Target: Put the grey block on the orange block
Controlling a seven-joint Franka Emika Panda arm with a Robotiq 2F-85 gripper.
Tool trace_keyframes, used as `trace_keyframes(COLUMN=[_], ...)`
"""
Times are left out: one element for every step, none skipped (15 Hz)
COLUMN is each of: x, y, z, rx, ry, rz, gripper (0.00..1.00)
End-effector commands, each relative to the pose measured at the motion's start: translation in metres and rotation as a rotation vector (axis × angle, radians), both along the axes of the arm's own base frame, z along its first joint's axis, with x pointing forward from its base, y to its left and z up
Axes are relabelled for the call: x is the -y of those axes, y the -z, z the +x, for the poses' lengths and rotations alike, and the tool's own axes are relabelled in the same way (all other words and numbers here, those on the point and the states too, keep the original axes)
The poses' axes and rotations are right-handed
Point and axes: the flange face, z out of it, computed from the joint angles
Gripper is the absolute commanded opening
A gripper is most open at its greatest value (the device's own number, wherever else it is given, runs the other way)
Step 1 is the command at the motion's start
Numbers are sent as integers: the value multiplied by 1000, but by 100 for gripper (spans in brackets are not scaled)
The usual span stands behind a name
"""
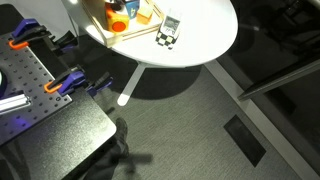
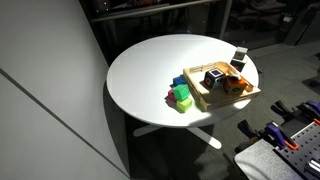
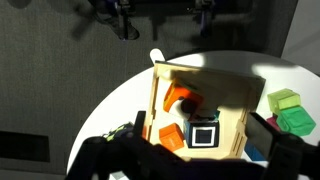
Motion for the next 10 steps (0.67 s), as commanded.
trace_keyframes(x=[22,27,33,41,47,56,63,73,80,88], y=[7,9,11,15,17,21,23,27,30,35], z=[12,15,18,21,24,27,29,31,32,34], rx=[41,54,70,86,101,114,124,134,141,152], ry=[34,46,61,76,91,104,115,126,134,139], rz=[-7,-8,-11,-14,-19,-21,-26,-33,-43,-64], gripper=[100,100,100,100,100,100,100,100,100,100])
